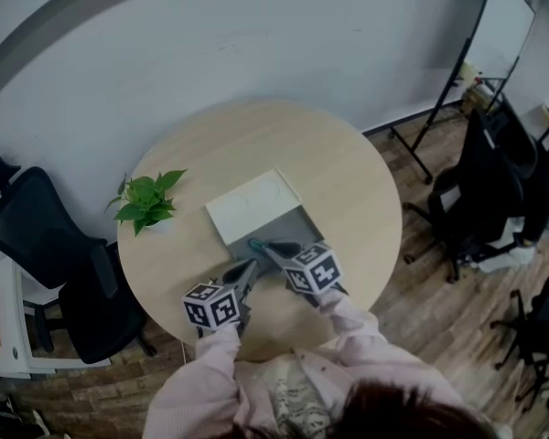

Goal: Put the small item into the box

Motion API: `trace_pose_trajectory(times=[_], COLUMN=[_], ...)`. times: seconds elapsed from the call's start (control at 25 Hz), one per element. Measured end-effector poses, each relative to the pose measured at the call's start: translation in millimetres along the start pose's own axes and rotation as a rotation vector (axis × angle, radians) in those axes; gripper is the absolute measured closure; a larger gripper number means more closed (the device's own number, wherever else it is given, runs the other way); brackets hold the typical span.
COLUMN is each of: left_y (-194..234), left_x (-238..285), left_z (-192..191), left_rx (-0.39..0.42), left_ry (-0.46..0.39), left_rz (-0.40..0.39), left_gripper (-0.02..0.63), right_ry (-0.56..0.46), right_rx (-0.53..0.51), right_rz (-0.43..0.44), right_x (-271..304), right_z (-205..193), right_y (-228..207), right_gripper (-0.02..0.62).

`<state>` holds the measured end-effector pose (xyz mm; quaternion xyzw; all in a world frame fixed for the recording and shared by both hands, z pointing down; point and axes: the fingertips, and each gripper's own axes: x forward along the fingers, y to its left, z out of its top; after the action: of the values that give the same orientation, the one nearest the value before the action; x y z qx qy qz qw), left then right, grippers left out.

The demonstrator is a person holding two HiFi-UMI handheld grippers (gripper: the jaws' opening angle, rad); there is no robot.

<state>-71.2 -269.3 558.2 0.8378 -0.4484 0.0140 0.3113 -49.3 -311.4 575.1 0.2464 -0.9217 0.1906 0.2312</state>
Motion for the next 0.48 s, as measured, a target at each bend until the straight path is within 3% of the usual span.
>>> trace_pose_trajectory(times=[0.2,0.48], left_y=[-6.9,-11.5], left_x=[0.1,0.2], left_z=[2.0,1.1], left_rx=[0.024,0.043], left_ry=[-0.016,-0.014], left_rz=[-0.005,-0.014], left_gripper=[0.597,0.597], right_ry=[-0.056,-0.111], right_rx=[0.002,0.019], right_rz=[0.003,0.015], right_x=[-10.4,-18.4], right_z=[5.9,8.7], right_y=[4.2,11.1], right_gripper=[0.592,0.595])
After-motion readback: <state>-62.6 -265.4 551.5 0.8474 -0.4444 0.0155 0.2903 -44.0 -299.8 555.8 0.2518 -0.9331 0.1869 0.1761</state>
